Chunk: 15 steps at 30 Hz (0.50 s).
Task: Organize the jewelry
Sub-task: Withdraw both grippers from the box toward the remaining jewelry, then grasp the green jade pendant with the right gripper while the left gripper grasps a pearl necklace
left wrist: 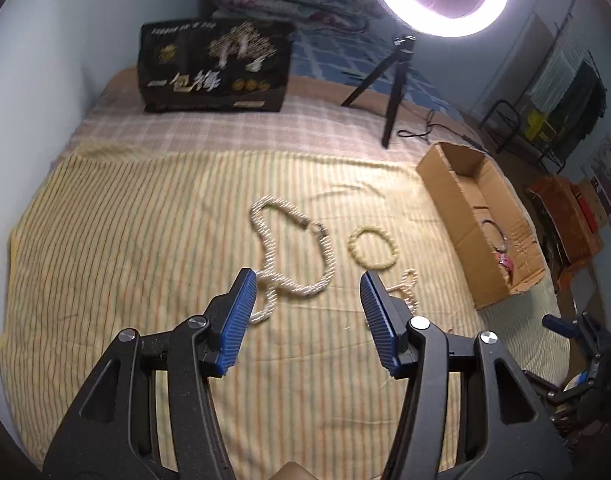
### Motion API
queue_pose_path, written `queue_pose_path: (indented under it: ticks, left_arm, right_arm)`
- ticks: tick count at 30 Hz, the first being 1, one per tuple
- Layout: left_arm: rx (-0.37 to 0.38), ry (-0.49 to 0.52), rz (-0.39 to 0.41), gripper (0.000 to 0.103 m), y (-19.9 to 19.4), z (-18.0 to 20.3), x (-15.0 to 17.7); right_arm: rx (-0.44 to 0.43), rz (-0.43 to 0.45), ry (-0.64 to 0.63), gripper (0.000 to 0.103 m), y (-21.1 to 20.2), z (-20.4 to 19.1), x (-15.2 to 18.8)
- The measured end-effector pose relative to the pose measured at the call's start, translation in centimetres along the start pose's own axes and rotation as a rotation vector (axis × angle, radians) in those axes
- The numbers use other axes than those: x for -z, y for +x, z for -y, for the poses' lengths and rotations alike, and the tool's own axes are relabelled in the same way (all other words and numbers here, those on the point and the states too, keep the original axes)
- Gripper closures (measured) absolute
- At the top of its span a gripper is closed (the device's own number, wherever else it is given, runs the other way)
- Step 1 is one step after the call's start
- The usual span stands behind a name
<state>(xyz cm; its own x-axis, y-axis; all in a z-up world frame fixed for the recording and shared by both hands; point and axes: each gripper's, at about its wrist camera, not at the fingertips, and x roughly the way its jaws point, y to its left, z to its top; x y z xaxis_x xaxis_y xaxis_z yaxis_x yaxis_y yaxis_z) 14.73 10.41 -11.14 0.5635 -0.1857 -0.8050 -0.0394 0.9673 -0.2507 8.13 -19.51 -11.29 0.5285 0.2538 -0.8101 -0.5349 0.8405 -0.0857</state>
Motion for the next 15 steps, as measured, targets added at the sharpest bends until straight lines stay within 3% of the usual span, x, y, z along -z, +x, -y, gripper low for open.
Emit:
queue_pose_path:
  ticks: [5,10,12,15]
  left_arm:
    - [0.000,-0.076,-0.055,0.048,1.6,-2.8,0.2]
    - [0.020,-0.210,-0.120,0.057,3.8,-5.9,0.7]
    - [0.029,-0.254,-0.152,0.066,4.8,-6.7,1.0]
    - [0.034,-0.313,-0.194,0.069,6.4,-7.7,1.5]
  right_arm:
    - [-0.046,-0.070,0.033,0.026,1.8,0.0,0.4]
    - [-0.074,-0.121,0.056,0.029,3.3,0.2,1.0]
    - [-0.076,-0.137,0.050,0.037,3.8,0.1,1.2]
    - [-0.085,-0.159,0.049,0.040,4.3,0.1,1.5]
